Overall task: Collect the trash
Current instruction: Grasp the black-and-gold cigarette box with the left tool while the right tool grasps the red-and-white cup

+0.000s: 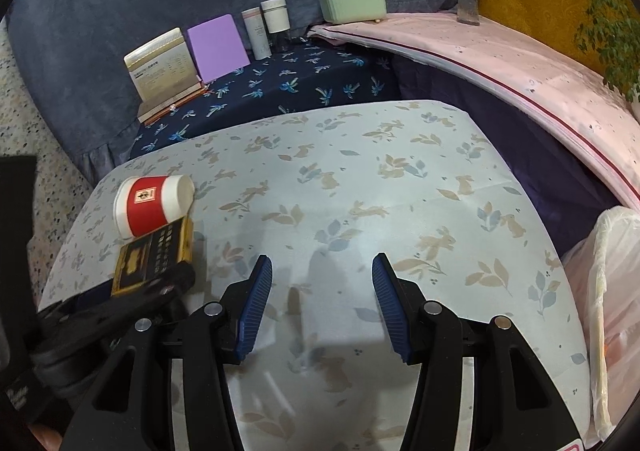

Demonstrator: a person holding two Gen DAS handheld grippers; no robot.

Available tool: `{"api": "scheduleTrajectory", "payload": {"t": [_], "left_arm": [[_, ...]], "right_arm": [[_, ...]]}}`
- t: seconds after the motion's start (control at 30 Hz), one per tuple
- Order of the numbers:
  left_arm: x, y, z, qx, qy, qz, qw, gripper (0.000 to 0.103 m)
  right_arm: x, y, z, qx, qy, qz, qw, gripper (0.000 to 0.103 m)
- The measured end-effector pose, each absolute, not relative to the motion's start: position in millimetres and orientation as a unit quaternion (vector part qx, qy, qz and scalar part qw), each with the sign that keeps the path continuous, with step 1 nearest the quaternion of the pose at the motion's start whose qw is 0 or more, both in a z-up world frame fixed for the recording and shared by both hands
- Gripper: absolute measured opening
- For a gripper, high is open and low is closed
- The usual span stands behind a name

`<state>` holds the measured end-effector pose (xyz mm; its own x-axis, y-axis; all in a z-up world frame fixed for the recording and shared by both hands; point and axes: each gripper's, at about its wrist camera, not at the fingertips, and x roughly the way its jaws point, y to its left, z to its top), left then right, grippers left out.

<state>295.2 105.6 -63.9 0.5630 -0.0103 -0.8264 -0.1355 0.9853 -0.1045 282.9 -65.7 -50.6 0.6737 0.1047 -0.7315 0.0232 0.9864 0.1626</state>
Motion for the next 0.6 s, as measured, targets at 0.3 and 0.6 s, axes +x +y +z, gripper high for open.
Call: {"api": "scheduleTrajectory", "payload": {"t": [0.3, 0.6], "left_arm": [[264.2, 178.1, -53.6, -0.091, 0.452, 0.08, 0.884, 0.091], [261.2, 252.8, -49.3, -0.101, 0.436, 0.139, 0.883, 0.091]], "right_arm": [[300.4, -3.3, -41.3, 0.077, 0.407, 0.077, 0.907, 0.051], [320.6, 84.4, -43.9, 0.062, 0.415, 0.114, 0.9, 0.051]]}}
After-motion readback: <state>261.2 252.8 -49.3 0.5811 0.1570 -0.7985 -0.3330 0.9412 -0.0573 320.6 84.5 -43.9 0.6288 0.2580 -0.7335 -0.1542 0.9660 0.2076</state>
